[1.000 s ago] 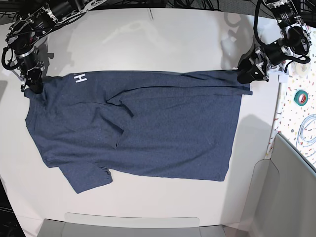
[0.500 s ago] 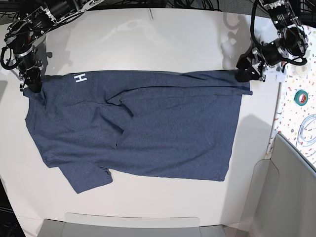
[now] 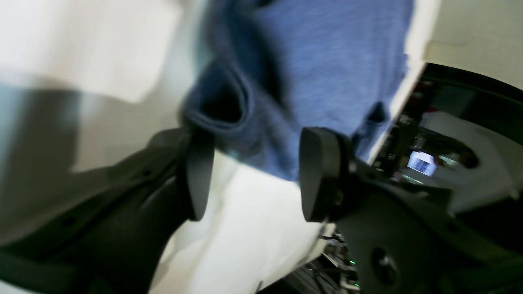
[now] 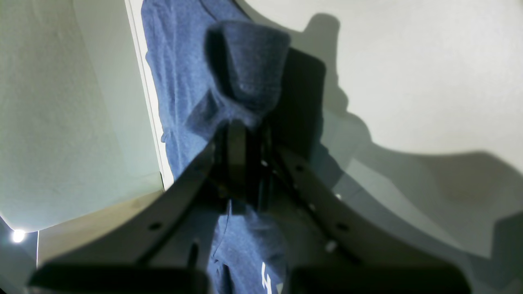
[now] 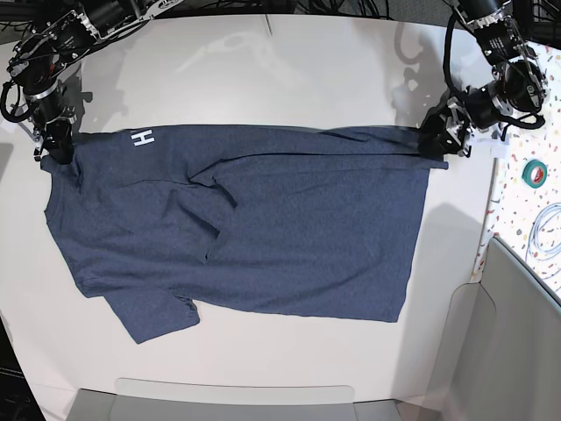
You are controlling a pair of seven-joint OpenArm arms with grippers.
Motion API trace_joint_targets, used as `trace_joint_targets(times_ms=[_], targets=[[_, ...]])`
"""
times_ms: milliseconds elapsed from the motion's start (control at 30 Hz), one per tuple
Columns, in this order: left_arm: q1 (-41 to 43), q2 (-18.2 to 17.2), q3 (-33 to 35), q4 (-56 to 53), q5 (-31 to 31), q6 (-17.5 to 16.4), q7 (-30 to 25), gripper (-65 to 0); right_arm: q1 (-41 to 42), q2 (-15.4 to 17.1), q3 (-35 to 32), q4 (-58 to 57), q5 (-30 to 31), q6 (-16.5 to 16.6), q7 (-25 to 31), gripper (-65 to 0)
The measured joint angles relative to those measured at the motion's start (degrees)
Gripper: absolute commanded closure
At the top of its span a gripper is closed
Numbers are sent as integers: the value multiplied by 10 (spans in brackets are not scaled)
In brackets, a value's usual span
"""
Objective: Layout the t-shirt on the table in an organized manner, then fold the t-shirt properly
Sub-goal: 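Regrasp the folded edge corners with both grippers, then drag the folded edge with both grippers away from the sleeves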
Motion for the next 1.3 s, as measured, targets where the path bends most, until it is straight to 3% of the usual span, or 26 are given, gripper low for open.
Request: trace_joint_targets(times_ms=[400, 500, 633, 667, 800, 933, 1200, 1300], targets=[[-18, 8, 0, -1, 47, 0, 0, -272, 0, 0, 0, 0, 0, 0, 0, 0], [-21, 8, 0, -1, 59, 0, 0, -194, 0, 0, 0, 0, 0, 0, -1, 0], [-19, 8, 0, -1, 73, -1, 0, -8, 0, 5, 0, -1, 2, 0, -6, 0], [-19, 8, 0, -1, 73, -1, 0, 0, 0, 5, 0, -1, 2, 0, -5, 0], [-19, 8, -2, -1, 74, -2, 0, 0, -4, 6, -1, -1, 4, 0, -4, 0], [-13, 8, -5, 12, 73, -2, 0, 0, -37, 9, -3, 2, 55, 4, -4, 0], [80, 9, -12, 132, 68, -2, 5, 0, -134, 49, -4, 3, 131, 4, -9, 0], [110, 9, -41, 162, 30, -4, 8, 0, -161, 59, -4, 3, 149, 4, -13, 0]])
